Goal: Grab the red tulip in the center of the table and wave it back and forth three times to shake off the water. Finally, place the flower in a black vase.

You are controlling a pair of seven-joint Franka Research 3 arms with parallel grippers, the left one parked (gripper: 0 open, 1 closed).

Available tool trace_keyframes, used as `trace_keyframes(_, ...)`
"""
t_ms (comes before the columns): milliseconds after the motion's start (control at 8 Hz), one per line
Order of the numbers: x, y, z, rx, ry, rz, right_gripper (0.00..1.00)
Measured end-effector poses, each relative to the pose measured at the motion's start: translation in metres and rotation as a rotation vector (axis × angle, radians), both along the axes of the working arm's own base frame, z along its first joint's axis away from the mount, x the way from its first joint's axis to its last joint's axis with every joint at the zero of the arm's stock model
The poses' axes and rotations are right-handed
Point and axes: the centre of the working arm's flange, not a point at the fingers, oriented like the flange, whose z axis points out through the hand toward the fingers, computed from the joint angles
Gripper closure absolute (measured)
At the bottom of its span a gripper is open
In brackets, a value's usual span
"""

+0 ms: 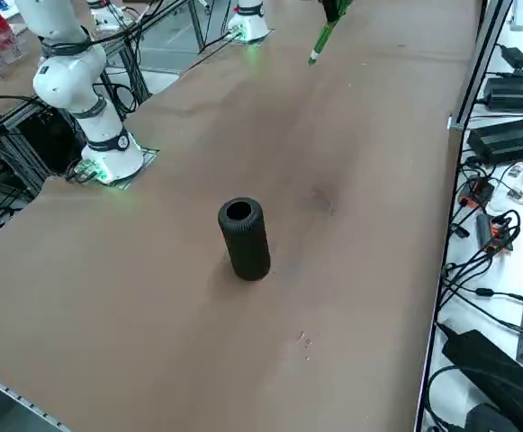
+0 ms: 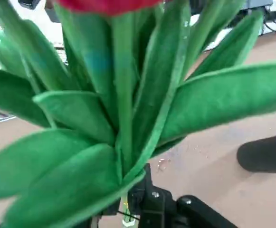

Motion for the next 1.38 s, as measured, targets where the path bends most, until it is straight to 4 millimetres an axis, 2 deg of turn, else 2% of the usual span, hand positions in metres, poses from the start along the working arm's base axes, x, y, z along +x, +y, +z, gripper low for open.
trace_keyframes(125,0.008,-0.043,0.005,-0.028,0.006,-0.036,0.89)
trace_keyframes(375,0.015,-0.178,0.031,-0.102,0.003,-0.038,0.89)
trace_keyframes(500,0.009,-0.239,0.044,-0.129,0.003,-0.023,0.89)
trace_keyframes(625,0.001,-0.278,0.052,-0.148,0.010,0.005,0.89)
trace_keyframes(750,-0.004,-0.290,0.056,-0.158,0.016,0.032,0.89)
trace_keyframes(875,-0.003,-0.280,0.057,-0.163,0.017,0.063,0.89)
trace_keyframes(1000,0.001,-0.252,0.056,-0.159,0.020,0.109,0.89)
trace_keyframes(1125,0.004,-0.207,0.054,-0.140,0.016,0.151,0.89)
trace_keyframes(1375,-0.003,-0.101,0.049,-0.068,0.003,0.163,0.89)
